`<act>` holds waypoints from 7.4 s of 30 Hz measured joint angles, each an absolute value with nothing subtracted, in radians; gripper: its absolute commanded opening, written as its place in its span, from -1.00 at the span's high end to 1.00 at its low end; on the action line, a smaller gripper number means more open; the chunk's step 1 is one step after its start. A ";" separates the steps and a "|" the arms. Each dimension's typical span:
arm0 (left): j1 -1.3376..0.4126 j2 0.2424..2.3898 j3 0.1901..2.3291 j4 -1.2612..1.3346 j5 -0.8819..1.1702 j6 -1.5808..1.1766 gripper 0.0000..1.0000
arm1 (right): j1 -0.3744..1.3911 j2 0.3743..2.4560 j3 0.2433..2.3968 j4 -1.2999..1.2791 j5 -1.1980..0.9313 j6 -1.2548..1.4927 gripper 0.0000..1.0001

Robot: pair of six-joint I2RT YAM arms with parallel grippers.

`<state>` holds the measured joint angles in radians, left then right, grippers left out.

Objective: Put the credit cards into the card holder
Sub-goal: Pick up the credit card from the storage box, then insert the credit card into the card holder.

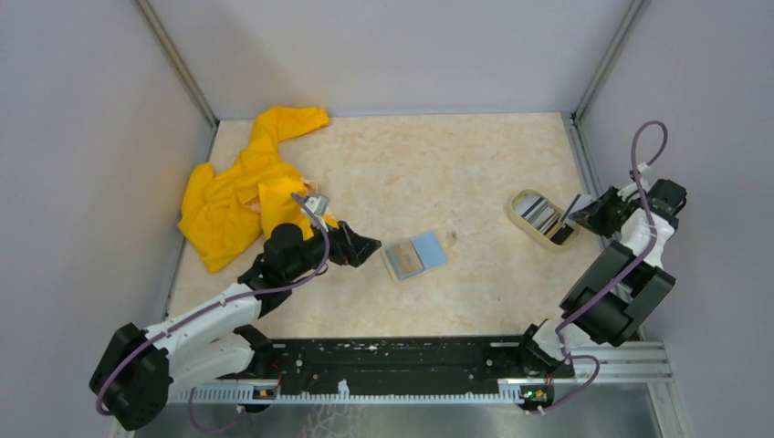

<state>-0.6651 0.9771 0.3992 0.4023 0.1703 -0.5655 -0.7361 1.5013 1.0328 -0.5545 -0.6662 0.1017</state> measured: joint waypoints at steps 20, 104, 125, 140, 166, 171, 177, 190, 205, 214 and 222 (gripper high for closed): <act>-0.681 1.226 0.252 1.104 0.433 -0.651 -0.78 | -0.171 1.689 1.438 -1.334 -1.365 -1.050 1.00; -0.731 1.399 0.546 0.528 0.745 -0.311 1.00 | 0.368 1.335 0.878 -0.396 -1.180 -0.495 0.25; -0.733 1.353 0.543 0.537 0.702 -0.326 0.45 | 0.418 1.336 0.888 -0.414 -1.164 -0.504 1.00; -0.730 1.041 0.276 0.471 0.331 -0.540 -0.76 | 0.351 1.383 1.007 -0.511 -0.982 -0.476 1.00; -0.792 1.625 0.585 0.538 0.266 -0.721 0.53 | 0.218 1.723 1.099 -0.618 -0.963 -0.339 1.00; -0.792 1.654 0.594 0.520 0.252 -0.675 0.61 | 0.218 1.760 1.102 -0.621 -0.990 -0.338 1.00; -0.792 1.610 0.571 0.473 0.183 -0.642 0.62 | 0.218 1.778 1.102 -0.622 -1.005 -0.336 1.00; -0.793 1.583 0.555 0.400 0.112 -0.598 0.39 | 0.215 1.847 1.123 -0.628 -1.005 -0.328 1.00; -0.789 1.424 0.465 0.432 0.115 -0.685 -0.27 | 0.134 1.846 1.133 -0.640 -1.054 -0.330 1.00; -0.785 1.509 0.520 0.373 0.059 -0.748 -0.35 | 0.136 1.861 1.133 -0.640 -1.102 -0.328 1.00; -0.784 1.567 0.575 0.372 0.059 -0.762 -0.32 | 0.149 1.915 1.133 -0.635 -1.100 -0.311 1.00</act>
<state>-0.7837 1.5665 0.5751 0.3721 0.0586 -0.7624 0.1490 1.9152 1.1332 -0.6353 -1.1000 -0.3107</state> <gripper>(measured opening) 0.669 0.006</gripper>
